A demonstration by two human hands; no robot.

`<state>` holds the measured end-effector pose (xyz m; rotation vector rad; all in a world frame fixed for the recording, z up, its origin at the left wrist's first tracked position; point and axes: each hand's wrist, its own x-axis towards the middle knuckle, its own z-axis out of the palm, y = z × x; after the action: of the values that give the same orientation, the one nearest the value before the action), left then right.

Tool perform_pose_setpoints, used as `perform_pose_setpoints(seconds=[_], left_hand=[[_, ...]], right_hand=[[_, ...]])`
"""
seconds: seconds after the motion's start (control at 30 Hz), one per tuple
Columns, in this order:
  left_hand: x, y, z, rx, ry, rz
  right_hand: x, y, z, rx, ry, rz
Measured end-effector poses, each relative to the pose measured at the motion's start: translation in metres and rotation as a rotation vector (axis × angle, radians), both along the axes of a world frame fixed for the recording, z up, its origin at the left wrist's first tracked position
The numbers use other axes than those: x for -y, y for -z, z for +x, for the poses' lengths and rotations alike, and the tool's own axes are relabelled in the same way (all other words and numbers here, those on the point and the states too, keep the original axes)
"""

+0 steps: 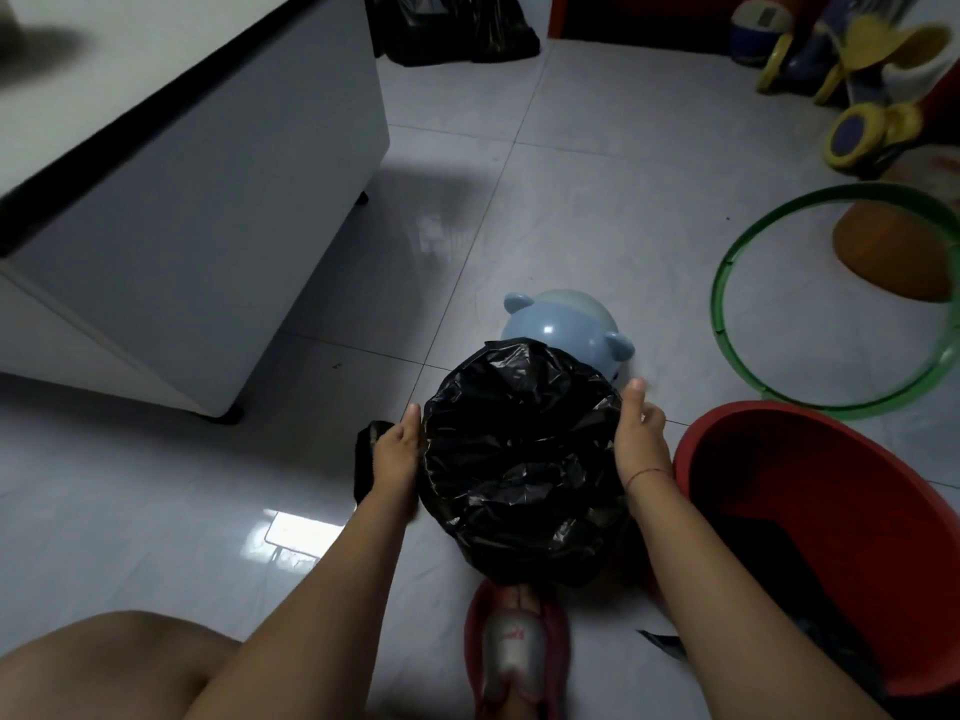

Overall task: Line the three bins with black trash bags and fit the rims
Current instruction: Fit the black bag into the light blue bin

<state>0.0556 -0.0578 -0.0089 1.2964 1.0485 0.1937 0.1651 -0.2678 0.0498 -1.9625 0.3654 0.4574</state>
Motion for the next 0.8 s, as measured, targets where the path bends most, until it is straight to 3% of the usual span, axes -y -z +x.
perform_pose_setpoints(seconds=[0.1, 0.2, 0.27, 0.3, 0.37, 0.43, 0.5, 0.6, 0.7, 0.8], left_hand=[[-0.008, -0.013, 0.005, -0.033, -0.076, 0.119], [-0.017, -0.049, 0.016, 0.163, -0.302, 0.301], [-0.011, -0.072, 0.024, 0.277, -0.207, 0.330], [-0.001, -0.080, 0.030, 0.286, -0.048, 0.270], [0.019, -0.087, 0.044, 0.245, 0.365, 0.045], [0.029, -0.083, 0.056, 0.168, 0.590, -0.094], [0.025, -0.077, 0.068, 0.122, 0.611, -0.169], [0.011, -0.071, 0.076, 0.110, 0.593, -0.252], [0.009, -0.069, 0.070, 0.112, 0.608, -0.302], [0.010, -0.072, 0.064, 0.111, 0.561, -0.300]], right_hand=[[-0.001, -0.005, -0.005, 0.084, -0.020, 0.004], [-0.008, -0.025, -0.021, 0.562, -0.126, -0.085], [-0.017, -0.034, -0.029, 0.782, -0.286, -0.101], [-0.022, -0.034, -0.031, 0.743, -0.416, -0.093], [-0.031, -0.026, -0.034, 0.439, -0.690, -0.117], [-0.036, -0.010, -0.036, 0.186, -0.938, -0.320], [-0.036, 0.004, -0.041, 0.067, -1.151, -0.508], [-0.034, 0.016, -0.044, -0.121, -1.293, -0.549], [-0.033, 0.017, -0.046, -0.341, -1.220, -0.437], [-0.033, 0.006, -0.040, -0.306, -1.055, -0.356]])
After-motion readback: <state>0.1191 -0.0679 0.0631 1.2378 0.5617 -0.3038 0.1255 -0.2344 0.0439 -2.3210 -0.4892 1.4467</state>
